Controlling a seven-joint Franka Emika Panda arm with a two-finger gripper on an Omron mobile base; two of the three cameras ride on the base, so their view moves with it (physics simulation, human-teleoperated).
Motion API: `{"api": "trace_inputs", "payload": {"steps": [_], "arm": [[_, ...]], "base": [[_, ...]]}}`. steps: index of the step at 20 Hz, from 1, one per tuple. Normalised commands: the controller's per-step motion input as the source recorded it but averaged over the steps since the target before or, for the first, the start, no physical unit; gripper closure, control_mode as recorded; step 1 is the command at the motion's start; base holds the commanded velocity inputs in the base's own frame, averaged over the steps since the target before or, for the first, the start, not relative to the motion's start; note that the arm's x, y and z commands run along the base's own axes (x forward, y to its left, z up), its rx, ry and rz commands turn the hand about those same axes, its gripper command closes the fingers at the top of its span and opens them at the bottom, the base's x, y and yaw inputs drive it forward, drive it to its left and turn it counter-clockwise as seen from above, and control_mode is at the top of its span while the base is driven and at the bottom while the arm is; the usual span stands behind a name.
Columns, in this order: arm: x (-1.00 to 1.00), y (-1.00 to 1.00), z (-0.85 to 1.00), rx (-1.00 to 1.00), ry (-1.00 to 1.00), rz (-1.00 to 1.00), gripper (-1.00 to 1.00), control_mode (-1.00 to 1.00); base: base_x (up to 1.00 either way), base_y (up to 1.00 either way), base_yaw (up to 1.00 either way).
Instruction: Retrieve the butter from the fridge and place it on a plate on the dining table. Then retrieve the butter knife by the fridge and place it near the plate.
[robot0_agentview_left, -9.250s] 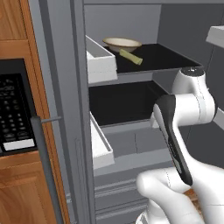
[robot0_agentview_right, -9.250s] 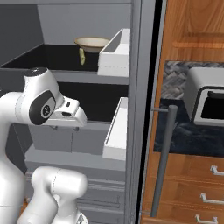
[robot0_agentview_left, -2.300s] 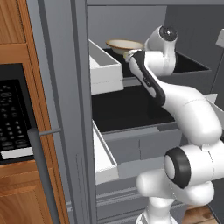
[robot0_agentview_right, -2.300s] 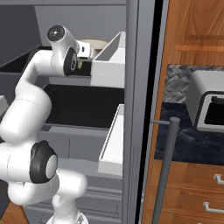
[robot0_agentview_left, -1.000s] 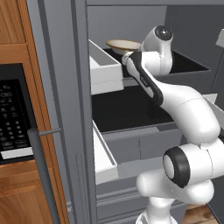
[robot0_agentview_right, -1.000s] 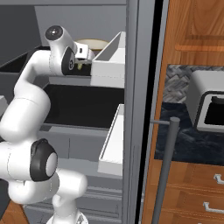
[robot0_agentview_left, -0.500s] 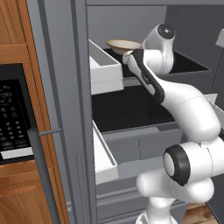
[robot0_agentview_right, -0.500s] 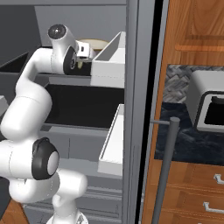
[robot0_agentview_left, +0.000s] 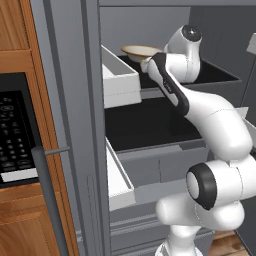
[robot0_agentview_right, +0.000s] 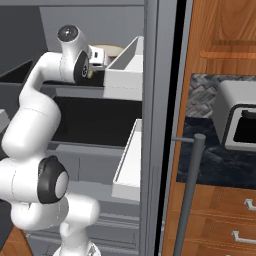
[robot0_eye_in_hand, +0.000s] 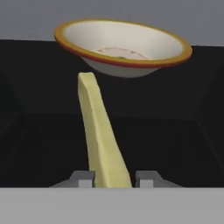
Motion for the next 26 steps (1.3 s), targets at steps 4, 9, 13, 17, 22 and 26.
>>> {"api": "trace_inputs", "payload": {"steps": [4, 9, 13, 17, 22, 26], "arm": [[-0.06, 0.03, 0.0, 0.0, 0.04, 0.0, 1.0, -1.0], [-0.25, 0.15, 0.0, 0.0, 0.01, 0.0, 1.0, -1.0], [-0.58, 0.07, 0.0, 0.0, -0.01, 0.0, 1.0, -1.0], [-0.68, 0.0, 0.0, 0.0, -0.07, 0.0, 1.0, -1.0], [-0.73, 0.0, 0.03, 0.0, -0.14, 0.0, 1.0, -1.0], [-0.78, 0.0, 0.05, 0.0, -0.1, 0.0, 1.0, -1.0]], "base": [[0.0, 0.0, 0.0], [0.0, 0.0, 0.0], [0.0, 0.0, 0.0], [0.0, 0.0, 0.0], [0.0, 0.0, 0.0], [0.0, 0.0, 0.0]]}}
